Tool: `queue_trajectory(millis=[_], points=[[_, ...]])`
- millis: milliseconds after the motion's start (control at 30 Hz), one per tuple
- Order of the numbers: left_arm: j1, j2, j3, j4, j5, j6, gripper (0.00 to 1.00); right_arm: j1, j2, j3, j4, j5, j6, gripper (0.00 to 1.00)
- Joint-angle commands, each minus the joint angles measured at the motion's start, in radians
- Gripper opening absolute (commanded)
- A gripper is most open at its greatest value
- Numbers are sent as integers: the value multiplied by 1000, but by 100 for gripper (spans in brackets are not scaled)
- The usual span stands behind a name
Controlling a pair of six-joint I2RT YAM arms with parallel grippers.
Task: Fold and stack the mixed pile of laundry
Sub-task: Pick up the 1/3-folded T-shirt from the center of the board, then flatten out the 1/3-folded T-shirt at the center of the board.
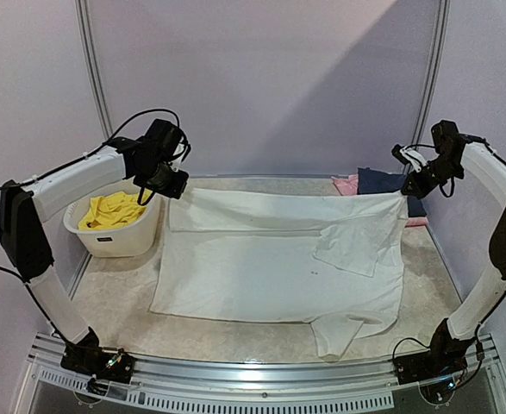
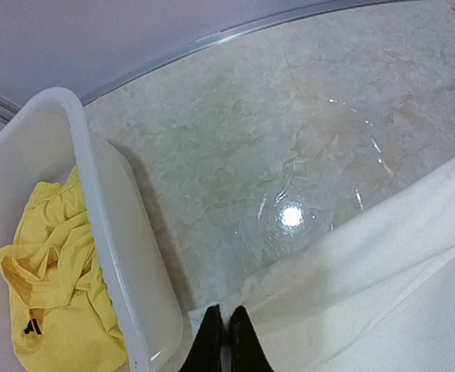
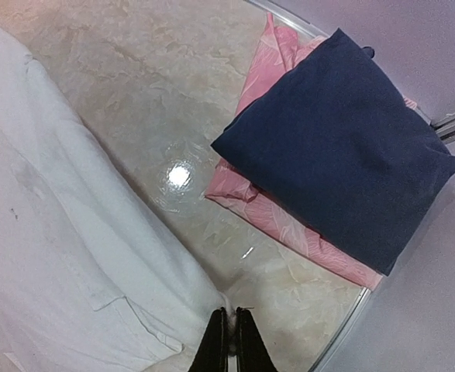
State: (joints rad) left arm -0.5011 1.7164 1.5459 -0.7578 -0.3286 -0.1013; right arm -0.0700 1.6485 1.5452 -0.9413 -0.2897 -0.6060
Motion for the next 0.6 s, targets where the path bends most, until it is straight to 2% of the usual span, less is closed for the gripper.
queue_trajectory(millis=[0, 400, 567], points=[[-20, -50, -42, 79, -74, 3, 0, -8, -74, 47, 17, 6, 21, 0], [-39, -228, -92, 129, -157, -11, 0, -7, -214, 119, 9, -5, 58, 0], [-88, -295, -91, 127, -234, 33, 0, -8, -259, 136, -22, -9, 39, 0]])
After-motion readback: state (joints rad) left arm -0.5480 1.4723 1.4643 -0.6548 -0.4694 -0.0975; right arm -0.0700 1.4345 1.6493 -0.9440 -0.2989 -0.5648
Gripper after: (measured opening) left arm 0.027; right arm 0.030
